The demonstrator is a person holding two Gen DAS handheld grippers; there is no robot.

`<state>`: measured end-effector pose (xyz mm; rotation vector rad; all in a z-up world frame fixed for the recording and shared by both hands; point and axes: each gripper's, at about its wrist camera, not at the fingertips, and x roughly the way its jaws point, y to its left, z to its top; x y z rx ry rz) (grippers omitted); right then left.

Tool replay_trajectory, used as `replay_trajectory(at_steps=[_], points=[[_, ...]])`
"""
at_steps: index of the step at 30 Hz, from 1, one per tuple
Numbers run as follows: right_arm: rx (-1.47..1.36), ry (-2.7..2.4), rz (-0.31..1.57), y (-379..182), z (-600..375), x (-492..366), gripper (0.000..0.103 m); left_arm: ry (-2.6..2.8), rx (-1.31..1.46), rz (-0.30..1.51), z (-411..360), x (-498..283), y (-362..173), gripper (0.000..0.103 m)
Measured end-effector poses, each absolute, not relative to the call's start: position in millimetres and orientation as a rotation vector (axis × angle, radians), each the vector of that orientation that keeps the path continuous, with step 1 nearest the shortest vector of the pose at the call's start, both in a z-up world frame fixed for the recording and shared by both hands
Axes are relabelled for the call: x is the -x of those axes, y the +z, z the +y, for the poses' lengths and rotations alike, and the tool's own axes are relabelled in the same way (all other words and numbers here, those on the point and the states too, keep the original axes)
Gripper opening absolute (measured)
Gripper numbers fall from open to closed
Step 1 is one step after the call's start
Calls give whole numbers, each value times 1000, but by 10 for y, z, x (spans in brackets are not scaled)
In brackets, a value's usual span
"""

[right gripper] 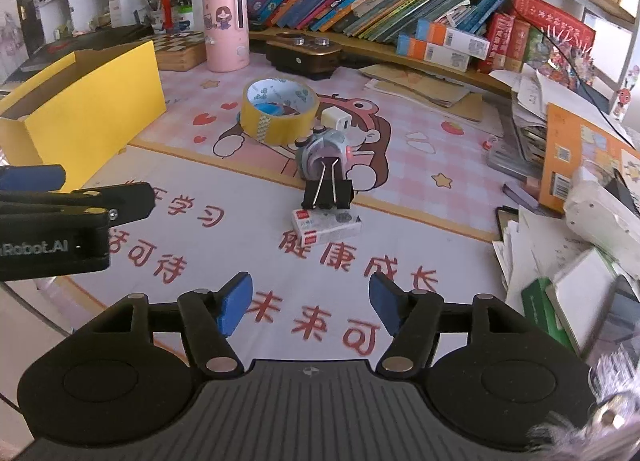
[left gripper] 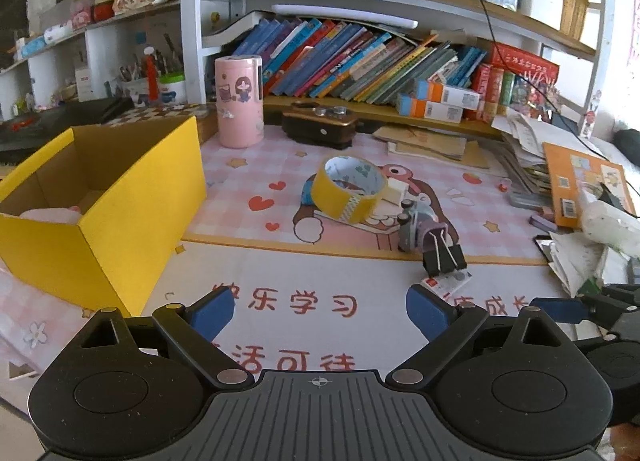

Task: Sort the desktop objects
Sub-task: 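Move the right gripper down to the small staple box and grasp it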

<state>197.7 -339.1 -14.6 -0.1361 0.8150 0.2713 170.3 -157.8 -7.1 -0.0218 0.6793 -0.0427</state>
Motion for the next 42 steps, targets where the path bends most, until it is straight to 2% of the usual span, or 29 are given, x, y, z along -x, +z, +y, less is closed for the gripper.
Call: replay_trajectory(at_steps=[8,17,23,25,35,42], points=[[120,285,846,-328,-3388,-2311,73,-5,23,668,-1548,-1780,-18,95],[159,268,786,-491,-3310,-2614,73,40,4,673,-1520,-1832,10,95],[138,277,810,-619,-3354,-2785,66,62,6,672,-1479,-1846,26,95],[138,304,816,-633,-3332,-2783,55,53,10,674,-1487,-1859,21,95],[153,301,843,-524,-3559,-2587,53,-94,25,715,-1752,-2025,-121,94],[138,211,840,-432,-3881,-2391,53,-252,-54,756,-2184,-2294,-353,89]])
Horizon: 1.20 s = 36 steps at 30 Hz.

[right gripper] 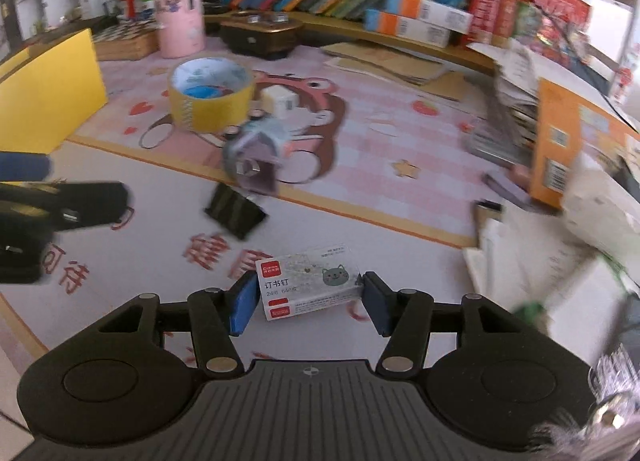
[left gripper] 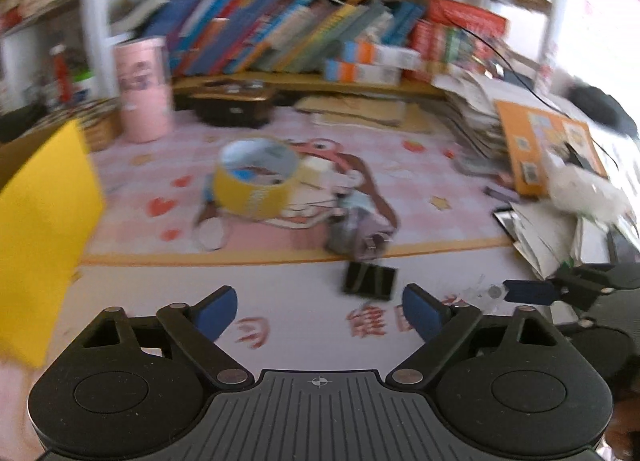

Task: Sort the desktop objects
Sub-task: 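Move the right gripper down to the small staple box and grasp it, then grasp the black binder clip with the left gripper and lift it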

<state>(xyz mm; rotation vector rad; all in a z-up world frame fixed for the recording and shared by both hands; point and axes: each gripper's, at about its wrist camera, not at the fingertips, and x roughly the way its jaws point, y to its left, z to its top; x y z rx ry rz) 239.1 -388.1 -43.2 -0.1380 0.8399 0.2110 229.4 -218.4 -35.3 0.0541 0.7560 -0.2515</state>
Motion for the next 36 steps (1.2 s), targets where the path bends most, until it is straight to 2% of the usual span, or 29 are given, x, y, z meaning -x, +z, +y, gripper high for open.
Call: replay_trajectory(at_steps=[10,14,15,20,24,36], points=[[120,179,840,-401,-4064,-2165,53,-326,-177,784,-2611,-2742,-647,88],[106,178,844,-389,-4104,-2128,53,-324,-209,808,-2671,-2824,-758,77],[103,180,847,-389,-4117,-2118,53,-330,-213,812,-2680,-2836,-773,72],[88,183,844,-368,-4137,-2075,53,-356,-218,810,-2705,-2852,-813,59],[77,179,835,-352,-4158,-2059,53,-396,-214,809,-2715,-2832,-803,38],[84,224,785,-207,-4032,-2019,53,-363,27,788,-2222,-2438,-356,38]])
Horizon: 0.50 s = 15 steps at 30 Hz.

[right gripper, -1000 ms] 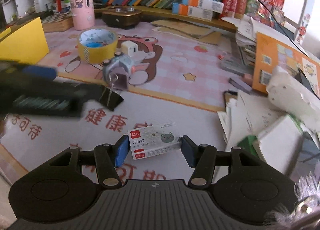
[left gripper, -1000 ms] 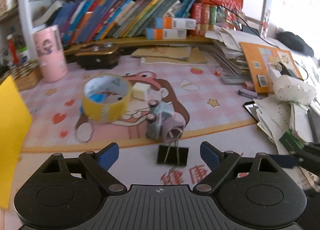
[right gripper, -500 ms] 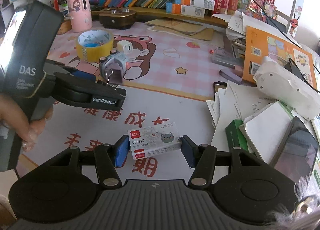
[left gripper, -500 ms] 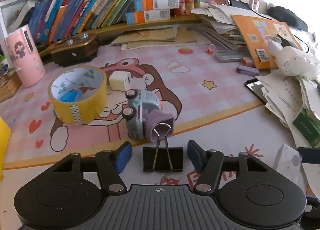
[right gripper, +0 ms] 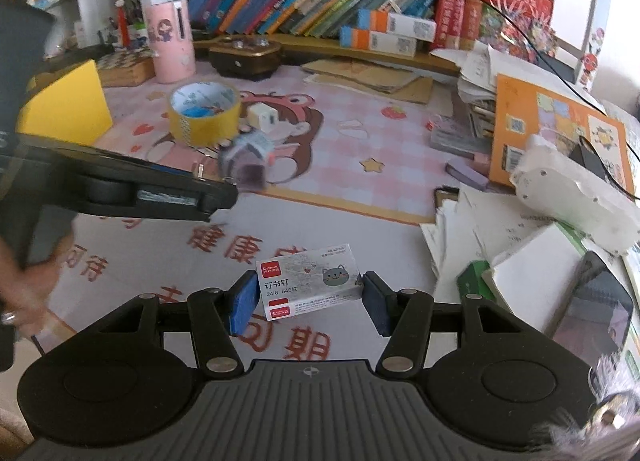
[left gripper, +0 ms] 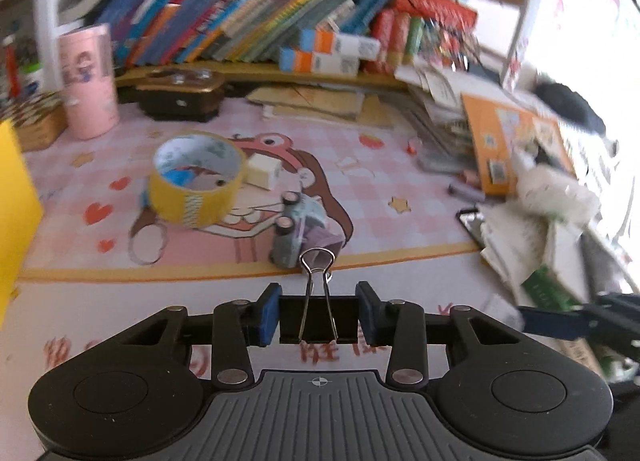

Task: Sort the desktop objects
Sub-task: 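Grasp the black binder clip with the left gripper and lift it, then carry the binder clip with the left gripper while the right gripper carries the staple box toward the yellow box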

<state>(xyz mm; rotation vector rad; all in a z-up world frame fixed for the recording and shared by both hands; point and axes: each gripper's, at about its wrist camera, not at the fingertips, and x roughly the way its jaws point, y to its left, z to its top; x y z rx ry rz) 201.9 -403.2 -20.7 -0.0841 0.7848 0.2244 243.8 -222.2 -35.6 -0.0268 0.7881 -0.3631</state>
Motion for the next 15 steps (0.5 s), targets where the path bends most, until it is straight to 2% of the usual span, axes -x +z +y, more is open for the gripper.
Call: replay_trajectory(at_steps=[15], points=[[154,454,696,190,-3274,-1881,53,-174,203,681,-1210,-1666,168,38]])
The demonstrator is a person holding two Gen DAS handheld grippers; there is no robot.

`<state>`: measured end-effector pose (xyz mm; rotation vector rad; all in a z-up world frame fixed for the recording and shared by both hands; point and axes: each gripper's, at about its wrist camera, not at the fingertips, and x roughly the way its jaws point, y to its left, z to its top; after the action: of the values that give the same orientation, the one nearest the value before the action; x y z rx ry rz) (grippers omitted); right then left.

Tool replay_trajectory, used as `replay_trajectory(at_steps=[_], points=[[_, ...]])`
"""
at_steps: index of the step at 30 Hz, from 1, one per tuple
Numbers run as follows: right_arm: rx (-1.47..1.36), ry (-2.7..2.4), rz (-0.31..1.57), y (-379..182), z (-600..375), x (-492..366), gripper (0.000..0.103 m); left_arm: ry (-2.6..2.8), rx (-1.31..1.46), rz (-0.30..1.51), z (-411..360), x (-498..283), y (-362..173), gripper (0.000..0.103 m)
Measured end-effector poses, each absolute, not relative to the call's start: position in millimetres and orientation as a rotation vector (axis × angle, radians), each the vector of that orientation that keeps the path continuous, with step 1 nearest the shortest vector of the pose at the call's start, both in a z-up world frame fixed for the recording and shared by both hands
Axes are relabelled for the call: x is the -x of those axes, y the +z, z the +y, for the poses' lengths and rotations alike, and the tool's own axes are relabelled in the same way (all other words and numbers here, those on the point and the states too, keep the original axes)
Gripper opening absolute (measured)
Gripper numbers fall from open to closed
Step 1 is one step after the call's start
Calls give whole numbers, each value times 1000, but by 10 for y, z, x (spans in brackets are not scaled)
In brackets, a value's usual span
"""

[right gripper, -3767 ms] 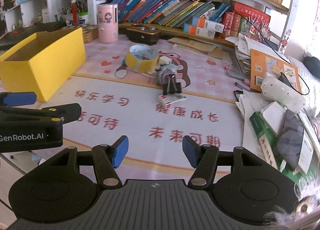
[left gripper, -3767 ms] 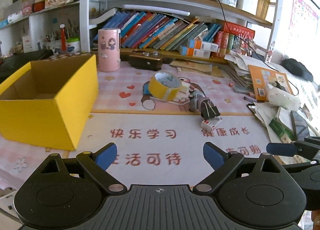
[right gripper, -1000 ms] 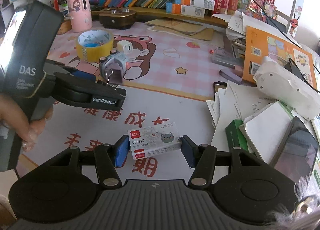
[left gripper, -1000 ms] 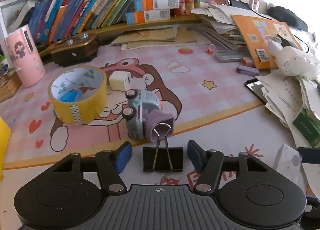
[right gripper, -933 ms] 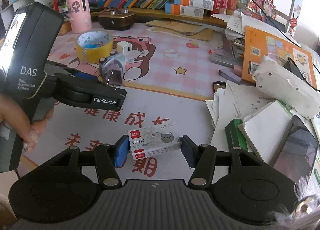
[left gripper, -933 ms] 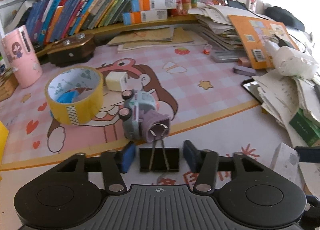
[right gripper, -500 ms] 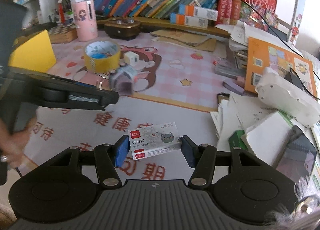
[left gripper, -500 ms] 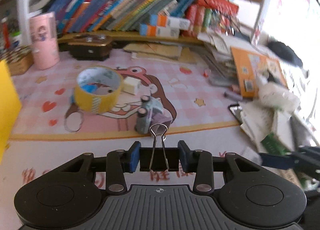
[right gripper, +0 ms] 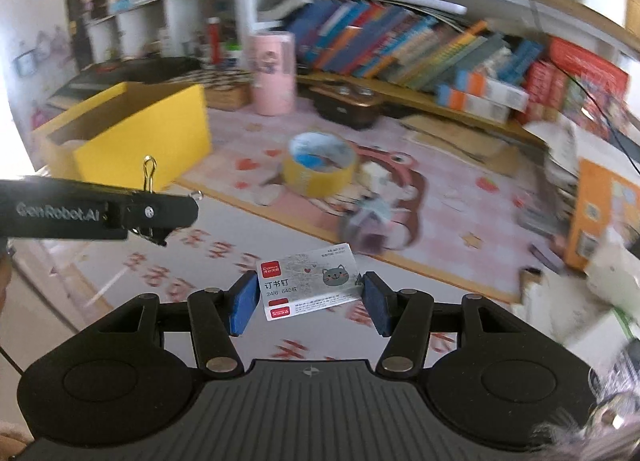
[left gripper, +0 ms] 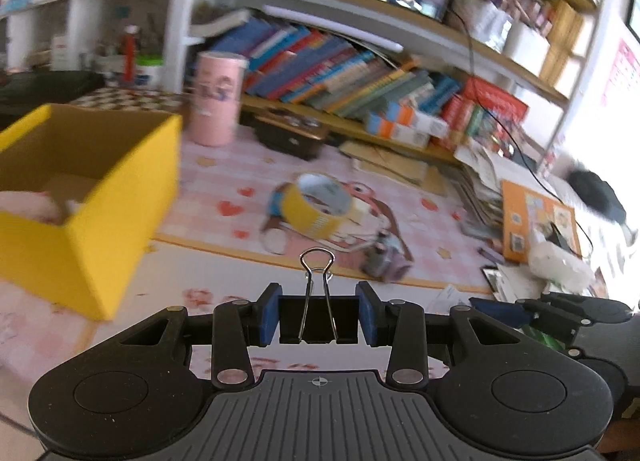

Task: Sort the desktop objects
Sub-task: 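Carry the binder clip with the left gripper while the right gripper carries the staple box toward the yellow box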

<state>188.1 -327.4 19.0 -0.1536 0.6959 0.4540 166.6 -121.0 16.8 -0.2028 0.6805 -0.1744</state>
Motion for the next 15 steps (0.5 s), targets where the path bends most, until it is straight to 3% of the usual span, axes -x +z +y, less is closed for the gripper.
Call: replay_trajectory(at_steps=[15], points=[[172,502,689,258,-2465,-1502,53,-128,265,666,-351,-1125,181,38]])
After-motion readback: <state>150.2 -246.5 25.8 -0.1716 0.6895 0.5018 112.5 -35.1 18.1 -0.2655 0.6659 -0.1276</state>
